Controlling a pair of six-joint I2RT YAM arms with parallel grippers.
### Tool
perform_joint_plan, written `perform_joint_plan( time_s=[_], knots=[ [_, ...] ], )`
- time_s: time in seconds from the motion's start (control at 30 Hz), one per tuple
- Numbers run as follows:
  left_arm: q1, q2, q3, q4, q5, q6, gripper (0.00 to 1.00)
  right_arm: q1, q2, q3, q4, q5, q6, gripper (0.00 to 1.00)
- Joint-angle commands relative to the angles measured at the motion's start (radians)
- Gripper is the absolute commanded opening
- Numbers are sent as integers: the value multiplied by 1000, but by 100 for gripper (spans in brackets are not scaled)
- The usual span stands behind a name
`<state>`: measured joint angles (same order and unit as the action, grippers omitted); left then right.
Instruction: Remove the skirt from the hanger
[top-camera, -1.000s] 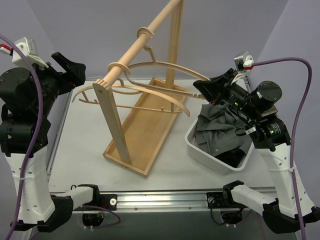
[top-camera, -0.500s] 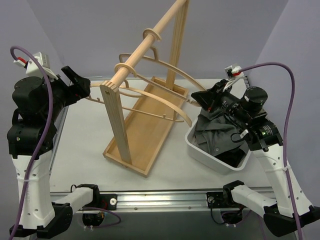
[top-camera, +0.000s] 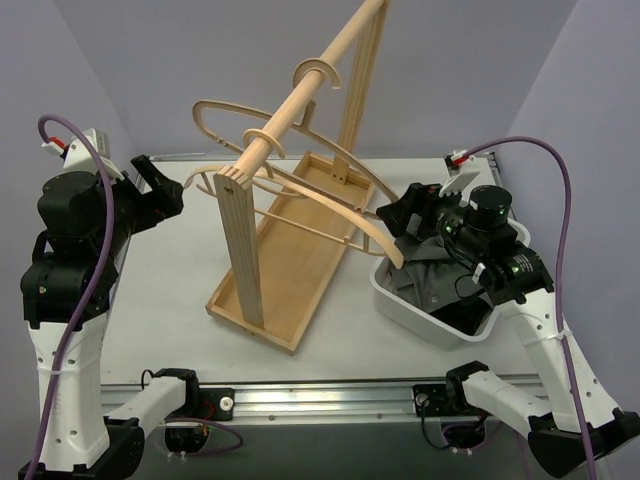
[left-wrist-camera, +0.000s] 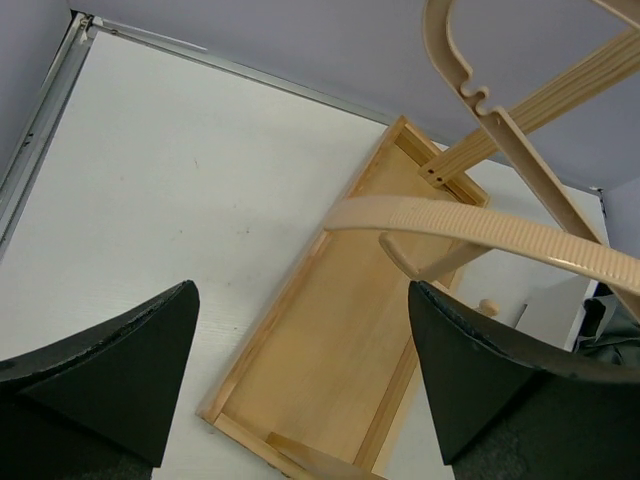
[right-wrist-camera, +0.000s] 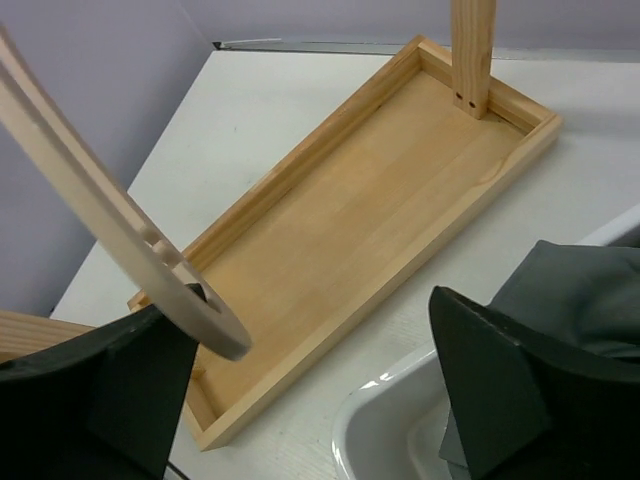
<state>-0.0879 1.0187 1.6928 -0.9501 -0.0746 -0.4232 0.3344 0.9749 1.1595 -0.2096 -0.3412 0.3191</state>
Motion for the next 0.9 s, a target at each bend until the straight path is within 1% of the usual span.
perform_joint_plan(
  time_s=[0.0, 0.03, 0.17, 0.33, 0.37, 0.43, 0.5, 0.63, 0.7, 0.73, 0.87],
  knots=[
    [5, -2, 1, -12, -2, 12, 94, -5, -1, 6, -126, 56, -45, 92],
    [5, -3, 1, -13, -4, 11, 94, -6, 2, 11, -129, 57, -46, 100],
    [5, -15, 1, -18, -19, 12, 94, -6, -1, 32, -134, 82, -45, 100],
    [5, -49, -28, -29, -60, 40, 94, -6, -21, 8, -169, 119, -51, 100],
    [5, -52, -41, -32, -66, 44, 94, -6, -28, 2, -169, 107, -54, 100],
    [5, -57, -59, -47, -68, 57, 94, -6, -33, -20, -145, 30, -78, 100],
    [5, -61, -73, -52, -62, 60, 94, -5, -35, -32, -91, -103, -86, 100],
    [5, -81, -107, -29, -45, 43, 94, -6, -16, -47, 1, -222, -68, 100],
    [5, -91, -117, -18, -27, 32, 94, -6, 16, -41, 28, -268, -68, 100],
    [5, -92, -119, -18, -25, 26, 94, -5, 31, -37, 54, -325, -69, 100],
    [5, -109, -143, -15, -19, 6, 94, -5, 110, 12, 113, -407, -66, 100]
  ],
)
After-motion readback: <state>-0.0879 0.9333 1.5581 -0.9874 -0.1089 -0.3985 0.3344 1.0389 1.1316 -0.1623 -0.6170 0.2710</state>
